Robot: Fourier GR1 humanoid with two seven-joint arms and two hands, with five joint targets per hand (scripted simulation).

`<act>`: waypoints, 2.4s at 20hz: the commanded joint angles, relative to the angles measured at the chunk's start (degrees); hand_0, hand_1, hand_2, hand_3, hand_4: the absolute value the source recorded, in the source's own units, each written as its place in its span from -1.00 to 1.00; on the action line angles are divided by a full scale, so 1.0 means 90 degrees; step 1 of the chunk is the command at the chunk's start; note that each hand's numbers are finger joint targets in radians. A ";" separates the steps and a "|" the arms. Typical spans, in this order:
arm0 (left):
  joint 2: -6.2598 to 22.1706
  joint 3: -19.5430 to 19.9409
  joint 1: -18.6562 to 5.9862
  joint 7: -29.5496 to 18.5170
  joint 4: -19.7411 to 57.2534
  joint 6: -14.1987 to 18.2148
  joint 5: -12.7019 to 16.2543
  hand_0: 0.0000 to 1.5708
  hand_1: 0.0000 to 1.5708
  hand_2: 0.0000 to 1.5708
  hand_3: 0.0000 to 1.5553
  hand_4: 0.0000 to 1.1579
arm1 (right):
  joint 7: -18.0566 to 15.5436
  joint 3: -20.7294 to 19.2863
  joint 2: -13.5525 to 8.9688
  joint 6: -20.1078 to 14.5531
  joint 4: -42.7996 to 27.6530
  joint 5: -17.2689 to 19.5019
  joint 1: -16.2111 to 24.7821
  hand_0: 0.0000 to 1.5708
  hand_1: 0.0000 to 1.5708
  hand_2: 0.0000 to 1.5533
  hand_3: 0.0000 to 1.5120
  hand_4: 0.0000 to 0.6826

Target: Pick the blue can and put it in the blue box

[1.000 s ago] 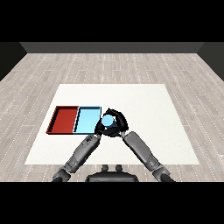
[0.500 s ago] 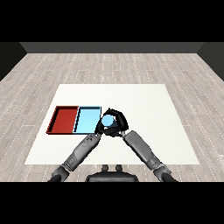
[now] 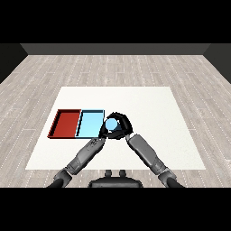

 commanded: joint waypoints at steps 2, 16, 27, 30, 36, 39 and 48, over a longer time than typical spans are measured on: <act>-0.0255 0.0048 -0.0114 0.0543 -0.0390 0.0414 -0.0004 0.06 0.06 0.09 -0.27 0.11 | -0.0114 0.0338 0.0193 -0.0184 -0.0248 -0.0048 0.0392 0.87 0.87 0.87 0.86 0.69; -0.0261 0.0249 0.0028 -0.1743 0.0192 0.0366 0.0801 1.00 1.00 0.98 0.89 0.80 | 0.0554 -0.0014 0.0199 -0.0315 -0.0271 -0.0007 0.0031 -1.00 -1.00 -1.00 -1.00 -1.00; -0.0227 0.0550 -0.0324 -0.1485 0.0283 0.0643 0.0236 1.00 1.00 1.00 0.90 0.97 | 0.0292 -0.1092 -0.0135 0.0572 -0.1111 -0.0216 0.0842 -1.00 -1.00 -1.00 -1.00 -1.00; -0.0261 0.0554 -0.0175 -0.1544 0.0322 0.0820 0.0024 1.00 1.00 1.00 0.90 0.97 | 0.0237 -0.1198 -0.0590 0.1117 -0.1796 -0.0470 0.1459 -1.00 -1.00 -1.00 -1.00 -1.00; 0.0388 0.1148 0.0028 -0.1695 0.0514 0.0598 -0.0096 1.00 1.00 1.00 0.89 0.96 | 0.0102 -0.1653 -0.0872 0.1201 -0.2615 -0.0557 0.2044 -1.00 -1.00 -1.00 -1.00 -1.00; 0.0813 0.1435 -0.0254 -0.1105 0.0635 0.0771 -0.0159 1.00 1.00 0.99 0.91 0.98 | 0.0261 -0.2086 -0.0977 0.1099 -0.2783 -0.0696 0.1910 -1.00 -1.00 -1.00 -1.00 -1.00; 0.1302 0.2146 -0.1238 -0.0781 0.3212 0.0420 -0.0352 1.00 1.00 0.98 0.90 0.86 | 0.0051 -0.2474 -0.0929 0.1304 -0.2712 -0.0999 0.2224 -1.00 -1.00 -1.00 -1.00 -1.00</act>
